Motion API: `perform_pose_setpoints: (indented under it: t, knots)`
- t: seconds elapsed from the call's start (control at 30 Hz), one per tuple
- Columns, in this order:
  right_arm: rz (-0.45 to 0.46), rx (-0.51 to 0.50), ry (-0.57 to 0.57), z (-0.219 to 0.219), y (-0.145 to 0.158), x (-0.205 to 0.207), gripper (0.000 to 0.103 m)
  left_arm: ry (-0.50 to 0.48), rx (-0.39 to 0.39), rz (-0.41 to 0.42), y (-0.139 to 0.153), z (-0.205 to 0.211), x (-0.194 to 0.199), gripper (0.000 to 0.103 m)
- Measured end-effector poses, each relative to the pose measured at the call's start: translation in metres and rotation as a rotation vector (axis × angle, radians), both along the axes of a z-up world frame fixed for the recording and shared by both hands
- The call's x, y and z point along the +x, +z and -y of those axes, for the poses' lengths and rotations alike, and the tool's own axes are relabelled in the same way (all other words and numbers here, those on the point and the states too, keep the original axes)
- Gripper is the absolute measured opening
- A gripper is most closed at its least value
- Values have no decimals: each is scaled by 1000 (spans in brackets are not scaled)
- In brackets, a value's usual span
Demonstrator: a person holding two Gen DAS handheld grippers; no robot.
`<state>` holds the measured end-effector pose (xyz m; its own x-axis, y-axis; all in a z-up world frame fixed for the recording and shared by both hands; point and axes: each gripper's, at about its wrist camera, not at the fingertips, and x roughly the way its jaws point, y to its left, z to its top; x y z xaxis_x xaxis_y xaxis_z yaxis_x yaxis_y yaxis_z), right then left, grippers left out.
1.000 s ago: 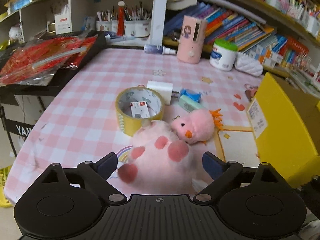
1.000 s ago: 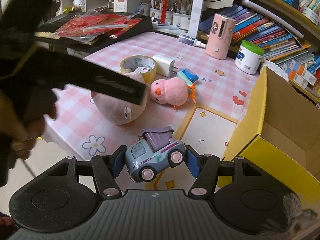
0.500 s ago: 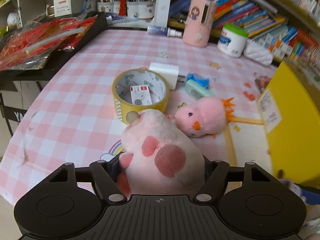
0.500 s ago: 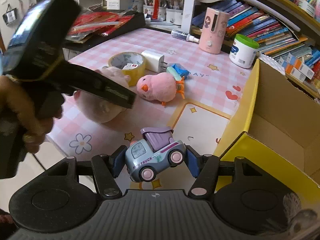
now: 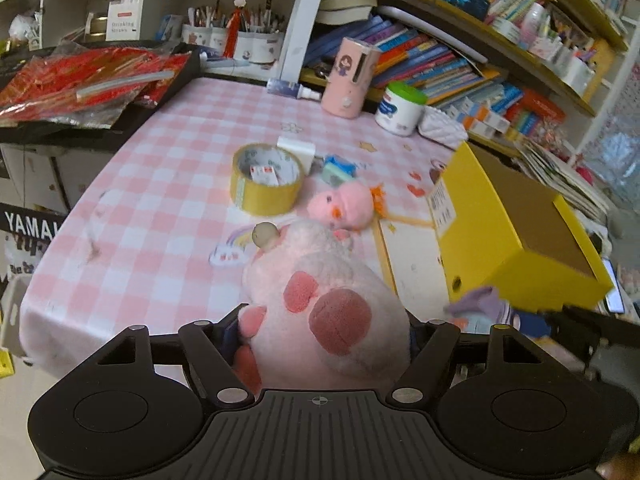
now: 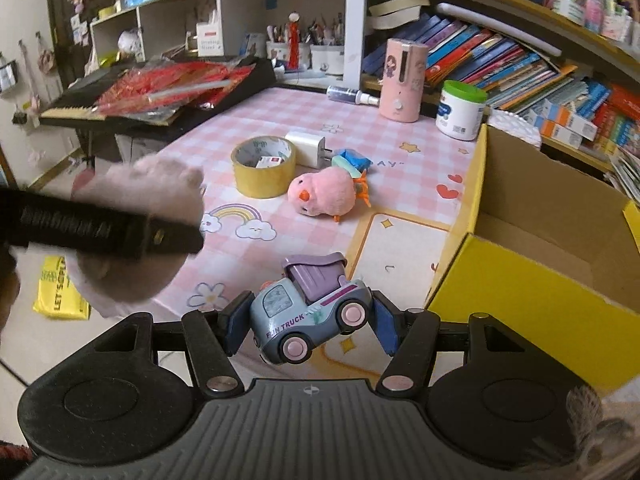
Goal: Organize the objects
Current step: 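Lift the toy truck with the right gripper while the left gripper lifts the plush pig, then carry the truck and pig with both grippers over the yellow box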
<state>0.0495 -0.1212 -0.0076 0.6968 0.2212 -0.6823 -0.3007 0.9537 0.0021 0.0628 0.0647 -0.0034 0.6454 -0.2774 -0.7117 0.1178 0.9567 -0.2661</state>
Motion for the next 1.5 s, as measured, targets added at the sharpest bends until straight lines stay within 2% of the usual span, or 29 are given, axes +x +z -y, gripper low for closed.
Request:
perform_pose_setpoints:
  t: [0.17, 0.37, 0.7, 1.07, 1.27, 1.5]
  knots:
    - [-8, 13, -54, -6, -2, -23, 59, -25, -9, -1, 0, -9, -23, 72]
    - [-23, 11, -123, -5, -8, -53, 59, -120, -18, -34, -8, -1, -40, 73]
    - [-51, 12, -333, 32, -12, -97, 59, -322, -29, -47, -12, 44, -55, 73]
    - [-52, 17, -494, 72, -13, -137, 59, -483, -31, -46, -12, 94, -66, 73]
    - [-53, 36, -557, 92, -13, -147, 59, -537, -20, -42, -11, 114, -68, 73]
    - [-56, 44, -579, 108, -13, -144, 59, -549, -11, -37, -9, 130, -64, 73]
